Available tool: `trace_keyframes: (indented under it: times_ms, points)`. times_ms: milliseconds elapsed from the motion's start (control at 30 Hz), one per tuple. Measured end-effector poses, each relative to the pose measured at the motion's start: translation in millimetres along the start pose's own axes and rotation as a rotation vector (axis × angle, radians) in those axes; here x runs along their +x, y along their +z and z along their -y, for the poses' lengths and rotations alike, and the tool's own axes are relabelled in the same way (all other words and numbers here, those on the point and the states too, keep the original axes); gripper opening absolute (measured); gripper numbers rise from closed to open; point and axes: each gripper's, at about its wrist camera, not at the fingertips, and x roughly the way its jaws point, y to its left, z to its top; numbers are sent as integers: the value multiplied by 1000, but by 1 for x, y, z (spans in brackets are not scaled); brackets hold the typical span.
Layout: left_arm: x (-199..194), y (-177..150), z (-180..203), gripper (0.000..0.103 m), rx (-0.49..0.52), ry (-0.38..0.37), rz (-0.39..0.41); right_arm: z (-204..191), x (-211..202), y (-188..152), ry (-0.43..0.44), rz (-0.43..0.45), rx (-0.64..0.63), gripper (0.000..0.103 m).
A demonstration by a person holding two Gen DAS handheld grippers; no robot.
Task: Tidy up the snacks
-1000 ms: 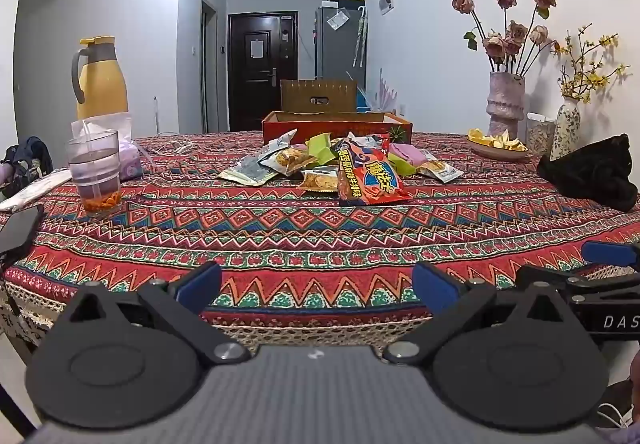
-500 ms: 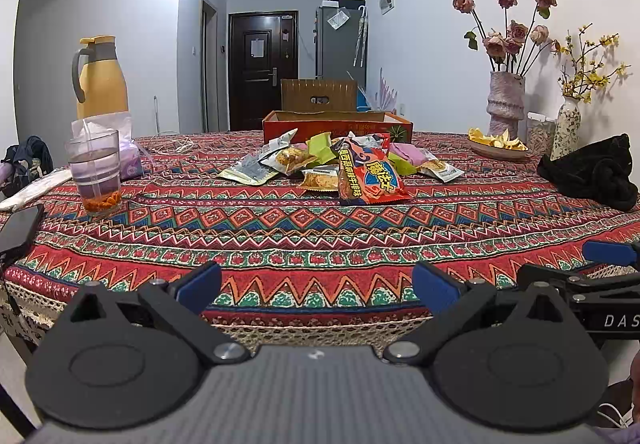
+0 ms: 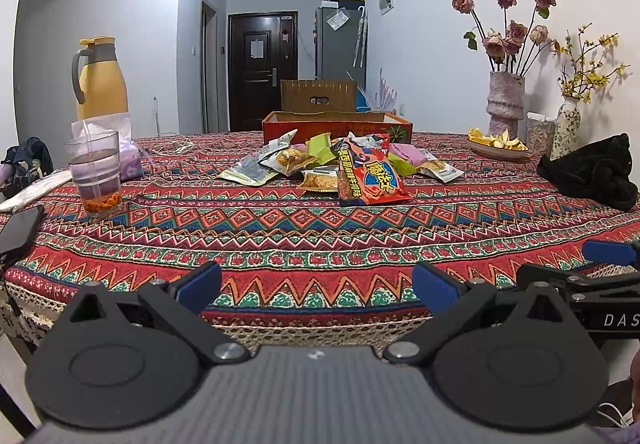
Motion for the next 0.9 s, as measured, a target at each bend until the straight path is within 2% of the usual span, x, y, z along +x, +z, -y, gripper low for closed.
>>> trace_keyframes:
  times_ms: [900]
  points:
    - [0,0,2,103,2,1,1,0,2,-1,-2,-4,-1,103]
